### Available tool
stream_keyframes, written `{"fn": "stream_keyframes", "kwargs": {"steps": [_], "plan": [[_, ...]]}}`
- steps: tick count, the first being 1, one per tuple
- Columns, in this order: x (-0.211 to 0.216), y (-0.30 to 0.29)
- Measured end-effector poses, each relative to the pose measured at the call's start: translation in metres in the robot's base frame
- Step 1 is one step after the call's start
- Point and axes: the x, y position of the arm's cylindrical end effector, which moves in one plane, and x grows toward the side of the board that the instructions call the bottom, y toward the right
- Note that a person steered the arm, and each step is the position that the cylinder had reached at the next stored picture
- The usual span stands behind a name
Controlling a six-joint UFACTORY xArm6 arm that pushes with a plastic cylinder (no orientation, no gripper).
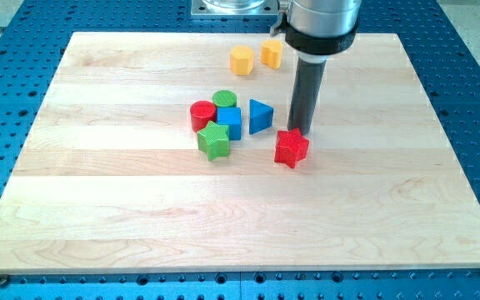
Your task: Move the triangle right to the cube
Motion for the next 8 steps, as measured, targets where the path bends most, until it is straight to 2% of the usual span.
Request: {"fn": "stream_keyframes", "kwargs": {"steps": [1,5,8], "plan": [[0.002,-0.018],[-0.023,-0.020],[-0.024,-0.022]]}}
